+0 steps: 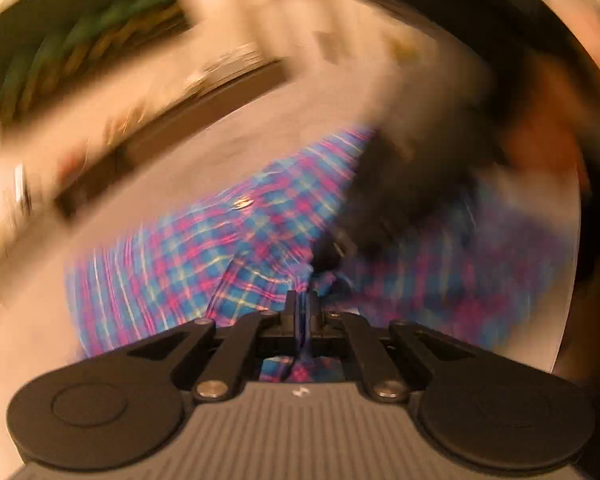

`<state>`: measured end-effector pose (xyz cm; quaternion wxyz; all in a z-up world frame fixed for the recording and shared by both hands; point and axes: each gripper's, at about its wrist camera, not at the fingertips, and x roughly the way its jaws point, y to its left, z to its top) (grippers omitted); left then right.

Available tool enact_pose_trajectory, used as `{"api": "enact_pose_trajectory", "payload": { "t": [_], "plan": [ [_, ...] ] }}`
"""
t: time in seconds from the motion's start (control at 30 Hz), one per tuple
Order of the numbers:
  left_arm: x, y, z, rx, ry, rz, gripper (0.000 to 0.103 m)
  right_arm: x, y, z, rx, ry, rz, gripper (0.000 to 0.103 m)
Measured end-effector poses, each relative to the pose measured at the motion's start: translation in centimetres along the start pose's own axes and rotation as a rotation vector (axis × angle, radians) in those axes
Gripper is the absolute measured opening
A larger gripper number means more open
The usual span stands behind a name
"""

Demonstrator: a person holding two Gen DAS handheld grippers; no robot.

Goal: Fold clothes

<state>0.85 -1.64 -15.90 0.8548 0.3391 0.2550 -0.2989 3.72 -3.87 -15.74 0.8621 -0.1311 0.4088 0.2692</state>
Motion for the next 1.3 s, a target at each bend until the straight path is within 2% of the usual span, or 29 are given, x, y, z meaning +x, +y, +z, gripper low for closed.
{"api": "enact_pose_trajectory", "payload": {
  "t": [0.1, 0.2, 0.27, 0.33, 0.37, 0.4, 0.47, 0.5, 0.53, 0.57, 0.63, 0.67, 0.77, 0.8, 0.83, 0.87, 0.9, 1.0, 1.03, 1.1, 1.17, 1.2, 1.23, 1.27, 1.3],
  "plan": [
    [-1.1, -0.6, -0.4, 0.054, -0.001, -0.014, 0.003, -0.4, -2.0, -0.8, -0.026, -0.008, -0.048, 0.013],
    [-2.1, -0.1, -1.0, 0.076, 0.002, -0.096, 0.008, -0.9, -4.1, -1.6, -0.053, -0.016, -0.096, 0.014],
    [-1.6, 0.5, -1.6, 0.095, 0.036, -0.073, 0.007, -1.2, -5.4, -2.2, -0.07, -0.021, -0.129, 0.014],
    [-0.9, 1.3, -1.9, 0.095, 0.07, -0.037, 0.004, -0.4, -4.8, -3.8, -0.146, -0.011, -0.189, 0.013],
    [-0.2, 2.0, -1.9, 0.079, 0.084, -0.011, 0.003, -0.4, -3.9, -4.0, -0.162, 0.013, -0.203, 0.013],
    [0.7, 2.6, -1.9, 0.08, 0.108, 0.056, 0.002, -0.4, -2.9, -4.1, -0.176, 0.038, -0.215, 0.012],
    [3.1, 3.6, -2.2, 0.117, 0.179, 0.258, 0.0, -0.7, -0.4, -4.4, -0.2, 0.079, -0.211, 0.012],
    [4.0, 4.5, -2.3, 0.116, 0.21, 0.346, 0.0, -1.2, 1.2, -4.6, -0.19, 0.083, -0.133, 0.012],
    [4.1, 5.5, -2.2, 0.083, 0.22, 0.382, 0.0, -1.7, 2.8, -4.8, -0.178, 0.086, -0.05, 0.012],
    [3.5, 6.7, -2.1, 0.026, 0.214, 0.387, 0.0, -2.3, 4.2, -5.1, -0.181, 0.085, 0.051, 0.014],
    [0.9, 8.8, -1.9, -0.111, 0.161, 0.363, 0.003, -3.3, 5.9, -5.1, -0.179, 0.043, 0.175, 0.02],
    [-0.4, 9.4, -2.0, -0.158, 0.126, 0.322, 0.005, -3.6, 6.0, -4.9, -0.18, 0.014, 0.184, 0.021],
    [-3.6, 9.4, -2.4, -0.241, 0.001, 0.081, 0.007, -2.4, 3.8, -3.2, -0.17, -0.06, 0.095, 0.023],
    [-4.7, 9.5, -2.5, -0.267, -0.041, 0.001, 0.012, -1.5, 2.5, -2.7, -0.16, -0.07, 0.059, 0.023],
    [-5.1, 8.9, -2.6, -0.262, -0.061, -0.079, 0.013, -0.4, 1.6, -2.2, -0.164, -0.089, 0.039, 0.023],
    [-4.6, 7.5, -2.6, -0.206, -0.041, -0.145, 0.013, 0.6, 0.8, -1.7, -0.168, -0.107, 0.021, 0.023],
    [-3.9, 6.0, -2.7, -0.138, -0.002, -0.18, 0.013, 1.5, 0.2, -1.3, -0.193, -0.132, 0.005, 0.023],
    [-1.8, 4.0, -3.0, -0.028, 0.079, -0.19, 0.011, 4.7, -1.1, -0.2, -0.283, -0.15, -0.007, 0.023],
    [-1.3, 4.6, -2.9, -0.041, 0.084, -0.17, 0.011, 5.8, -1.3, 0.0, -0.294, -0.148, -0.01, 0.023],
    [0.1, 6.4, -2.8, -0.089, 0.123, -0.069, 0.011, 6.7, -1.5, 0.0, -0.285, -0.135, -0.026, 0.023],
    [1.9, 8.2, -2.5, -0.109, 0.183, 0.124, 0.009, 6.5, -1.1, -0.3, -0.248, -0.091, -0.051, 0.025],
    [2.9, 9.1, -2.4, -0.112, 0.222, 0.25, 0.009, 6.0, -0.5, -0.5, -0.212, -0.048, -0.06, 0.025],
    [3.5, 10.1, -2.3, -0.132, 0.244, 0.335, 0.009, 5.4, 0.2, -0.7, -0.175, -0.005, -0.068, 0.025],
    [3.0, 11.2, -2.1, -0.178, 0.228, 0.35, 0.009, 4.7, 1.2, -1.1, -0.162, 0.021, -0.03, 0.025],
    [2.0, 12.0, -2.0, -0.228, 0.191, 0.335, 0.009, 3.6, 2.5, -1.7, -0.173, 0.044, 0.052, 0.027]
  ]
}}
